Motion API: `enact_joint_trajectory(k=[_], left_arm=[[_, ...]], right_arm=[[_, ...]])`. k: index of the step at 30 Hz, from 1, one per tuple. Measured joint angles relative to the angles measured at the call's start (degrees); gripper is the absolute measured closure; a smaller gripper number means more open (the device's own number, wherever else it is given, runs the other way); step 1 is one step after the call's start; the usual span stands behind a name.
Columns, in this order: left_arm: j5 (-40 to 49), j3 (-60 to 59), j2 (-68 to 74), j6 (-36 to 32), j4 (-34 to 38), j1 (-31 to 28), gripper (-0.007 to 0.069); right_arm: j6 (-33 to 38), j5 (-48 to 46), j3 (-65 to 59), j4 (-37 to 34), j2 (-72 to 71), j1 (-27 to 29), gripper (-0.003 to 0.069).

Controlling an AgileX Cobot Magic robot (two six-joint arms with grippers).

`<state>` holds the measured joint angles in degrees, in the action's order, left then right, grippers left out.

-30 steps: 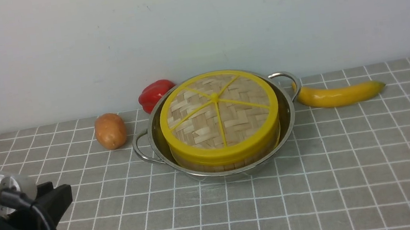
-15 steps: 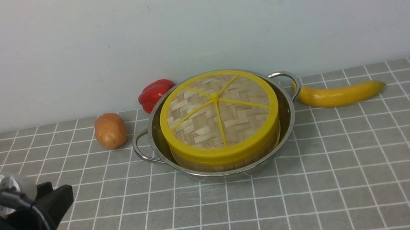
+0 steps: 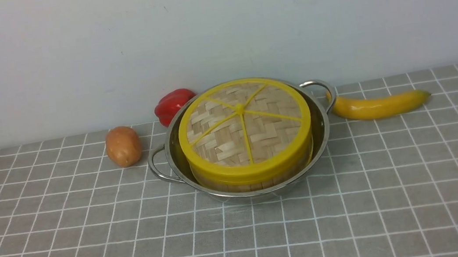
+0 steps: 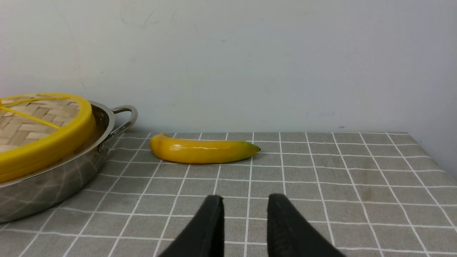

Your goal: Place the steamer in the pot on the grey tablecloth, and put the lid on the steamer.

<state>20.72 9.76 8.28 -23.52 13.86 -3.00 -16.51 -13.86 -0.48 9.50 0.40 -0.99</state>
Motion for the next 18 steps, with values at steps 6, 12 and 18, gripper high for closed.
enact_joint_trajectory(k=[6,12,18], left_arm=[[-2.8,-8.4,-7.8,0.0,-0.2,-0.1,0.0412],[-2.2,-10.2,-8.1,0.0,-0.4,-0.1,0.0403],[-2.2,-10.2,-8.2,0.1,-0.4,-0.1,0.0403]], right_arm=[[-0.8,0.0,0.0,0.0,0.0,0.0,0.0439],[-1.0,-0.1,0.0,0.0,0.0,0.0,0.0419],[-1.0,-0.1,0.0,0.0,0.0,0.0,0.0415]])
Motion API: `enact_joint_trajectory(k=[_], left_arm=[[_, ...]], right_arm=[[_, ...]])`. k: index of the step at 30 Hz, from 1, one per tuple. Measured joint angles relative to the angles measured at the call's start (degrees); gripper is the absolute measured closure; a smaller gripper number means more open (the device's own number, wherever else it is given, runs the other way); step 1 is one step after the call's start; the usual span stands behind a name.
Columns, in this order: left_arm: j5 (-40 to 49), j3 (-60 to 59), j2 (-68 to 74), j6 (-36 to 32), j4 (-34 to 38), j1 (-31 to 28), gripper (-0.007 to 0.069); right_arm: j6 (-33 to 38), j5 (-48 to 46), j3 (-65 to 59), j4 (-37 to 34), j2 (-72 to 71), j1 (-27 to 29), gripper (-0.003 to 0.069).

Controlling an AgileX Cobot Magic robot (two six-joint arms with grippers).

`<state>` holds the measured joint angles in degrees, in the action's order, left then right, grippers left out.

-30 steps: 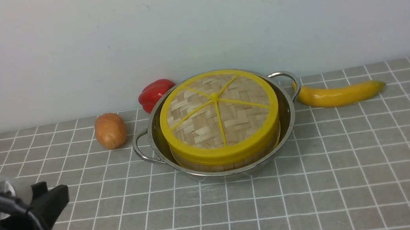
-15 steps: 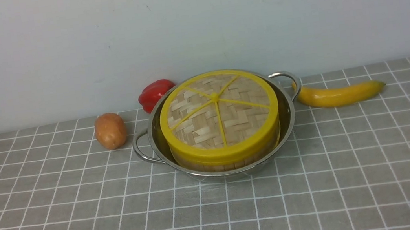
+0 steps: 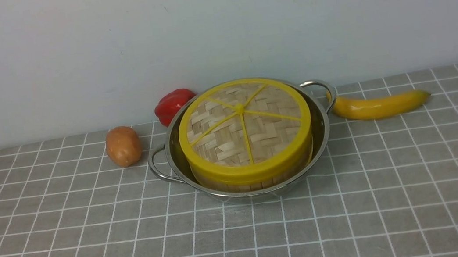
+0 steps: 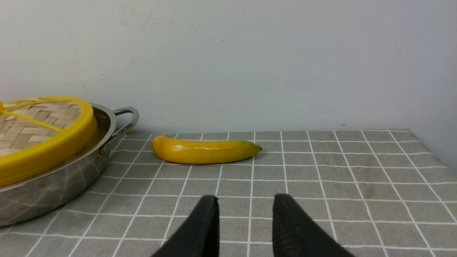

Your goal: Place the steamer in the pot on the grey tablecloth, and put the lid on the steamer.

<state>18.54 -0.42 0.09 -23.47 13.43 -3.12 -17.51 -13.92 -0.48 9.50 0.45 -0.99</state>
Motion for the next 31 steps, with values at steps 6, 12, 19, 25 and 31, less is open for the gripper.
enact_joint_trajectory(k=[6,12,19,25,31], left_arm=[[0.0,0.0,0.0,0.0,0.0,0.0,0.0398],[0.0,0.0,0.0,0.0,-0.1,0.0,0.0389],[0.0,0.0,0.0,0.0,-0.1,0.0,0.0382],[0.0,0.0,0.0,0.0,-0.1,0.0,0.0382],[0.0,0.0,0.0,0.0,-0.1,0.0,0.0382]], right_arm=[[0.0,0.0,0.0,0.0,0.0,0.0,0.0415],[0.0,0.0,0.0,0.0,0.0,0.0,0.0415],[0.0,0.0,0.0,0.0,0.0,0.0,0.0415],[-0.1,0.0,0.0,0.0,0.0,0.0,0.0415],[-1.3,0.0,0.0,0.0,0.0,0.0,0.0415]])
